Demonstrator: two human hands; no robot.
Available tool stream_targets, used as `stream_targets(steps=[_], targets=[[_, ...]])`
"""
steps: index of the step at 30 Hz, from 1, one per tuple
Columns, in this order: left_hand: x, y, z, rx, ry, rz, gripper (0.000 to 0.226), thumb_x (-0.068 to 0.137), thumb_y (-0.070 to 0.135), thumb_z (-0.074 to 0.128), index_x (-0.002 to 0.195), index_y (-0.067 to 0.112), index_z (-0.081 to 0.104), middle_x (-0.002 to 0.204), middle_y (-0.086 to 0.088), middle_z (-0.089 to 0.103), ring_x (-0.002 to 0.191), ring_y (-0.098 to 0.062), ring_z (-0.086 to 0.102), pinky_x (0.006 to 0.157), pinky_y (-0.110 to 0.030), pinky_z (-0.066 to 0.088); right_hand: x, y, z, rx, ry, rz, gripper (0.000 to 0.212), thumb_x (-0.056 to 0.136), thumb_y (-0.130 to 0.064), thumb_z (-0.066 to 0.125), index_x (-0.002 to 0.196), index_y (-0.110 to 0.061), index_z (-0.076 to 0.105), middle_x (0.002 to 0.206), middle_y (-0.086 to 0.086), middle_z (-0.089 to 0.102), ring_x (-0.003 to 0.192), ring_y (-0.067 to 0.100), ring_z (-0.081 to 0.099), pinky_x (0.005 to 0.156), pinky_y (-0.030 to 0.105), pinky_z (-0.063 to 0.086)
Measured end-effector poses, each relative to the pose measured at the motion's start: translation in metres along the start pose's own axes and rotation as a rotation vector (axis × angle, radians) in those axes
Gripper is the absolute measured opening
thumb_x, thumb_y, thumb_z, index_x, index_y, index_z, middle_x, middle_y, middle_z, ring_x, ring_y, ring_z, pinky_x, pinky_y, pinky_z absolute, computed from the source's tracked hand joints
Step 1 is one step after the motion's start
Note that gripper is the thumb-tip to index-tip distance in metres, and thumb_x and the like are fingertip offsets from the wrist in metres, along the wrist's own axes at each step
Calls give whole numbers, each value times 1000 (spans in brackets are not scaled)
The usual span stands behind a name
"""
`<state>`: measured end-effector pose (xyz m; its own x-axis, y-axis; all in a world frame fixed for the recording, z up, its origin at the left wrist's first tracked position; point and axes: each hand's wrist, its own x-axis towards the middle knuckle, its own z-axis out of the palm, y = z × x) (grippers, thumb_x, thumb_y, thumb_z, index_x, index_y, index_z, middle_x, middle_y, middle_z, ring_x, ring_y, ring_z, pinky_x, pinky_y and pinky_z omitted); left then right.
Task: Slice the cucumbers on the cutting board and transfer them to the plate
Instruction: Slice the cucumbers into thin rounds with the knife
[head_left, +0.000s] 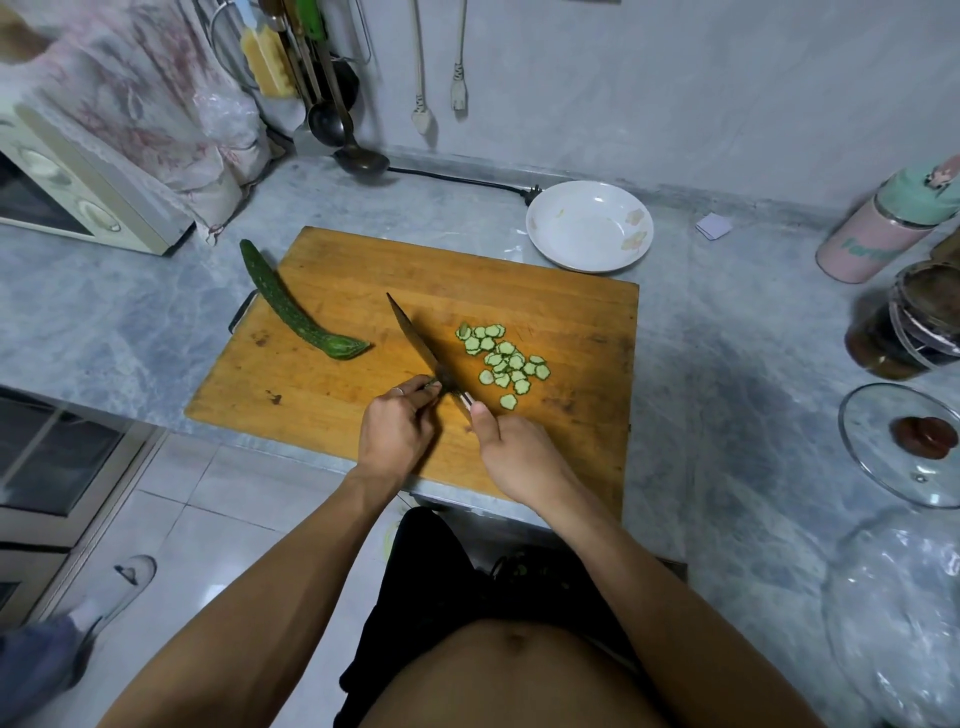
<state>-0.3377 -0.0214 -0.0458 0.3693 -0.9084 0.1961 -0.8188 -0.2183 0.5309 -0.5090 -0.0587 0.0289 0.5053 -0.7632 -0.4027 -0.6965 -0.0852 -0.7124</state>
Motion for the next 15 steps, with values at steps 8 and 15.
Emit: stream_targets(steps=[8, 15], targets=[[-4, 8, -7, 4, 30, -37, 25, 84, 6, 66, 104, 17, 76, 116, 2, 70, 90, -23, 69, 73, -31, 57, 3, 14, -18, 107, 73, 50, 67, 102, -57, 19, 62, -12, 49, 53, 6, 48, 46, 22, 46, 53, 31, 39], [-7, 11, -6, 66, 30, -73, 26, 88, 12, 65, 110, 24, 74, 116, 4, 65, 94, -22, 65, 64, -22, 39, 2, 16, -21, 99, 44, 31, 69, 103, -56, 21, 71, -8, 59, 54, 6, 49, 48, 22, 47, 55, 32, 41]])
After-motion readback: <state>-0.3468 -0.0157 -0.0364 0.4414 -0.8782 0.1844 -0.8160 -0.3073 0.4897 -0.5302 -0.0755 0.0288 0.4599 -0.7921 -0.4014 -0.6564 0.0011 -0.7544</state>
